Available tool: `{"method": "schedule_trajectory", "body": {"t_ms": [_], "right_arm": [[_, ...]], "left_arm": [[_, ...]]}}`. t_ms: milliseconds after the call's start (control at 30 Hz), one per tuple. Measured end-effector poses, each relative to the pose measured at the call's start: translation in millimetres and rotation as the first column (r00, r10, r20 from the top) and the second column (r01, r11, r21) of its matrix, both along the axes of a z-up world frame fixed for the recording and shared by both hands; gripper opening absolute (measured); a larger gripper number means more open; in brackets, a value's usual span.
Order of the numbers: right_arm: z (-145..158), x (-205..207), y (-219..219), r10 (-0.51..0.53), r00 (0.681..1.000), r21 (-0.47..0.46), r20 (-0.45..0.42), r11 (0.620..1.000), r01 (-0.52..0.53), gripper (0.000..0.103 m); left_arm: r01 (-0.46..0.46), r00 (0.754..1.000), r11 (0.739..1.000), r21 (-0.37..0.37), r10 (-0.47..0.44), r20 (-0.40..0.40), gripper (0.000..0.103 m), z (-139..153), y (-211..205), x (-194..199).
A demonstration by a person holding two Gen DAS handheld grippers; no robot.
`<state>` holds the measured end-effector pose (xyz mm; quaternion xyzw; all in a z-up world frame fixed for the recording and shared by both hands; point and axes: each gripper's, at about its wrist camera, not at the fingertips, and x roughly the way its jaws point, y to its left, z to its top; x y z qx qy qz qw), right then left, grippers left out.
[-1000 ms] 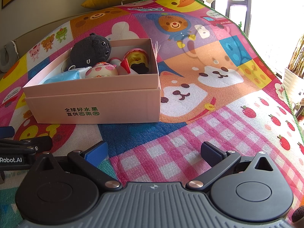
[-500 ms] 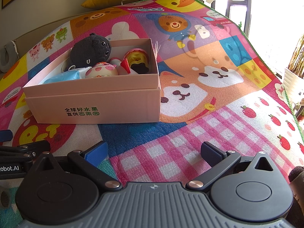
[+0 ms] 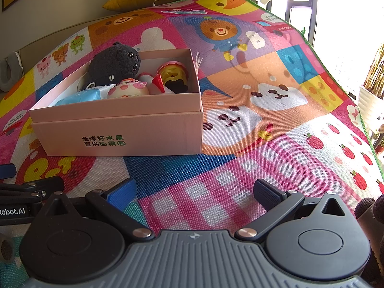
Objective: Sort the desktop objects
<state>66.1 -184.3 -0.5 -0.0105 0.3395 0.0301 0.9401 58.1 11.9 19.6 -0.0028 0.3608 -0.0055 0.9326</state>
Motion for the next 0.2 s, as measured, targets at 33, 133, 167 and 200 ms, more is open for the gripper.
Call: {"method": "schedule_trajectory", "body": {"t_ms": [33,133,167,200], "right_arm": [[0.0,0.0,0.0,0.0,1.0,0.0,0.0,1.0,0.0,0.103],[0.0,0.0,-0.1,0.0,1.0,0.0,0.0,1.0,0.0,0.103],[0.0,0.0,-0.1,0.0,1.0,0.0,0.0,1.0,0.0,0.103],[0.0,0.0,0.0,0.0,1.0,0.0,0.0,1.0,0.0,0.103]], "left_arm": [[0.0,1.0,1.0,0.0,0.0,0.0,0.103,0.0,-0.1,0.0],[0.0,1.0,1.0,0.001,0.0,0.0,0.103,0.3,-0.2,0.6],[0.0,1.0,1.0,0.003,0.0,-0.001,0.103,0.3,-0.4,0.7],[0.0,1.0,1.0,0.0,0.0,-0.001,0.103,0.3,0.1,0.4]]}}
